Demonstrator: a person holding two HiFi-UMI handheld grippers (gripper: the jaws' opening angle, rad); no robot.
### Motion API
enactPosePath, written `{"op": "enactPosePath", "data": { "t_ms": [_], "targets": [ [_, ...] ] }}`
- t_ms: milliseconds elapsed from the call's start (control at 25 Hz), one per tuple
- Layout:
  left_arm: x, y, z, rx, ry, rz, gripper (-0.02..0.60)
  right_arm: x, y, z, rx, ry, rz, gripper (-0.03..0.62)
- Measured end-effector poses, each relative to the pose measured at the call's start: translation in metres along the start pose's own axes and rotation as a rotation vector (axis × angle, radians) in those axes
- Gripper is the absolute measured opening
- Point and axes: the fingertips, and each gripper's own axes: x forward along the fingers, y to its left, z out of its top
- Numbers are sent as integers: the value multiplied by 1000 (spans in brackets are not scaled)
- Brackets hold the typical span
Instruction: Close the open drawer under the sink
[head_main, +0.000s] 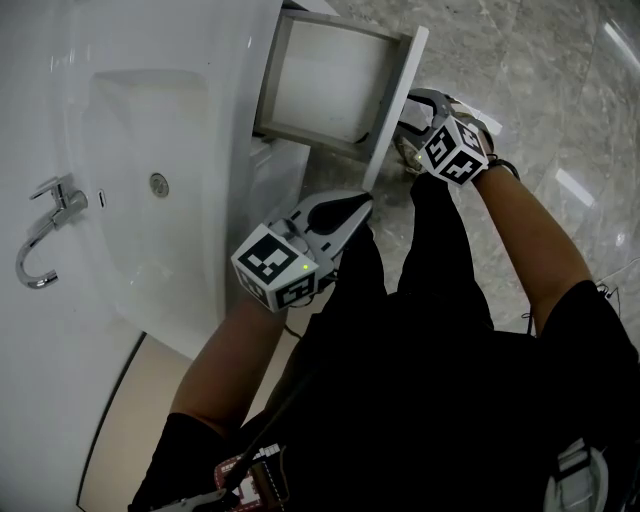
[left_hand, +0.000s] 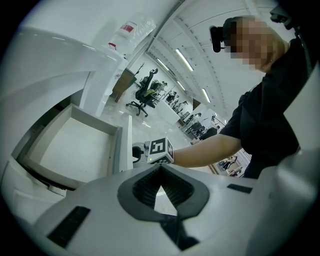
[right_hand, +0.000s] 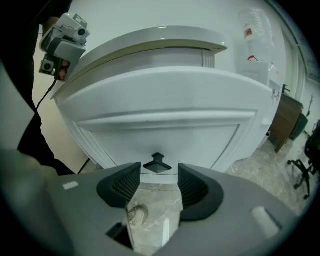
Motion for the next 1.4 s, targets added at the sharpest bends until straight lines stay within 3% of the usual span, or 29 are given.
{"op": "enactPosePath", "data": {
  "t_ms": [160,1400],
  "targets": [
    [2,3,-3,-9,-3,-6,-2,11,1,-2,-63,44,-35,184],
    [-10,-8,-21,-28,-74,16,-2,23,0,15,-84,58,-33,170]
  ]
}}
